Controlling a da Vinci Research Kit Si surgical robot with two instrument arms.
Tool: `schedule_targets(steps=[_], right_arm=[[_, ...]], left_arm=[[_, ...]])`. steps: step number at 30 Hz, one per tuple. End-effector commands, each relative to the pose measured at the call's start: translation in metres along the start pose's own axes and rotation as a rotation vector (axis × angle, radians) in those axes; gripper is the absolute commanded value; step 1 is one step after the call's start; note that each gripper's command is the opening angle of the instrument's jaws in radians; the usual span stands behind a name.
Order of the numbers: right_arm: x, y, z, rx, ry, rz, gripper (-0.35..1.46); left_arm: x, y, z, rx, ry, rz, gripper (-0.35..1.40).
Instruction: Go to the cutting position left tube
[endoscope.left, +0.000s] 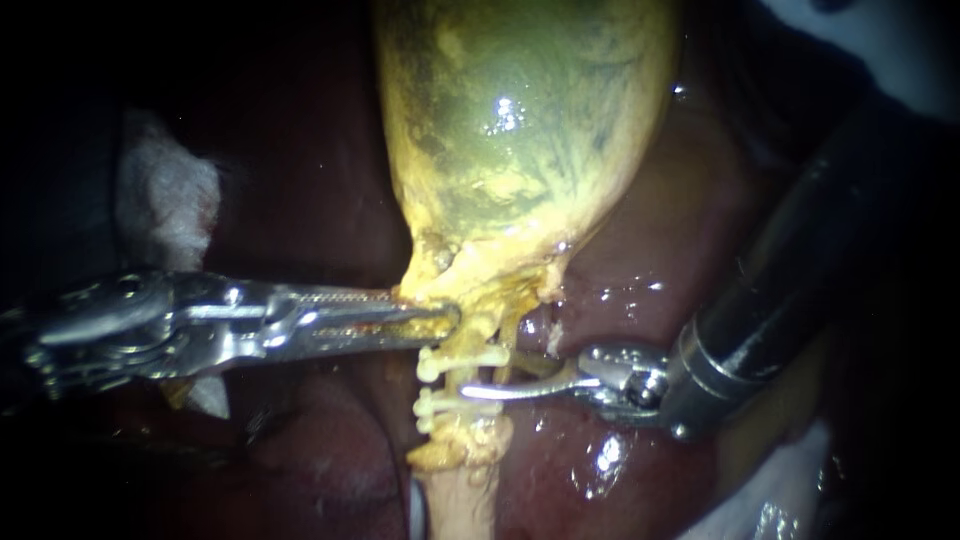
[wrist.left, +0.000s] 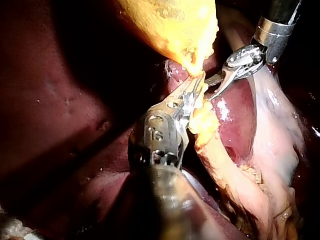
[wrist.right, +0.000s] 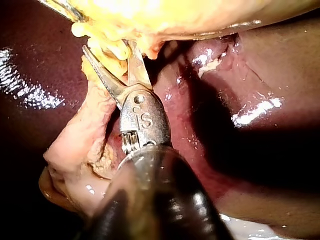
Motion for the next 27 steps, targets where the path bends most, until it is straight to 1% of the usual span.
schedule_targets(steps=[1, 8, 13, 16, 17, 19, 24, 27], right_arm=[[0.0000, 0.0000, 0.0004, -0.002, 0.000, 0.000, 0.81], [0.0006, -0.0002, 0.0023, 0.010, -0.005, -0.003, 0.86], [0.0009, -0.0003, 0.0033, 0.016, -0.008, -0.005, 0.88], [0.0009, -0.0003, 0.0037, 0.019, -0.010, -0.007, 0.88], [0.0009, -0.0003, 0.0039, 0.020, -0.010, -0.007, 0.88], [0.0009, -0.0003, 0.0040, 0.020, -0.010, -0.008, 0.88], [0.0009, -0.0004, 0.0042, 0.023, -0.012, -0.009, 0.88], [0.0009, -0.0004, 0.0042, 0.023, -0.012, -0.009, 0.88]], left_arm=[[0.0000, 0.0000, 0.0000, 0.000, 0.000, 0.001, -0.35], [0.0002, -0.0001, 0.0003, 0.001, 0.000, 0.000, -0.35], [0.0007, -0.0002, 0.0010, -0.011, 0.041, -0.002, -0.35], [0.0012, -0.0005, 0.0012, -0.002, 0.069, -0.006, -0.35], [0.0015, -0.0006, 0.0012, -0.002, 0.088, -0.008, -0.35], [0.0018, -0.0009, 0.0011, -0.002, 0.111, -0.010, -0.35], [0.0019, -0.0011, 0.0011, 0.012, 0.119, -0.012, -0.35], [0.0019, -0.0011, 0.0011, 0.012, 0.119, -0.012, -0.35]])
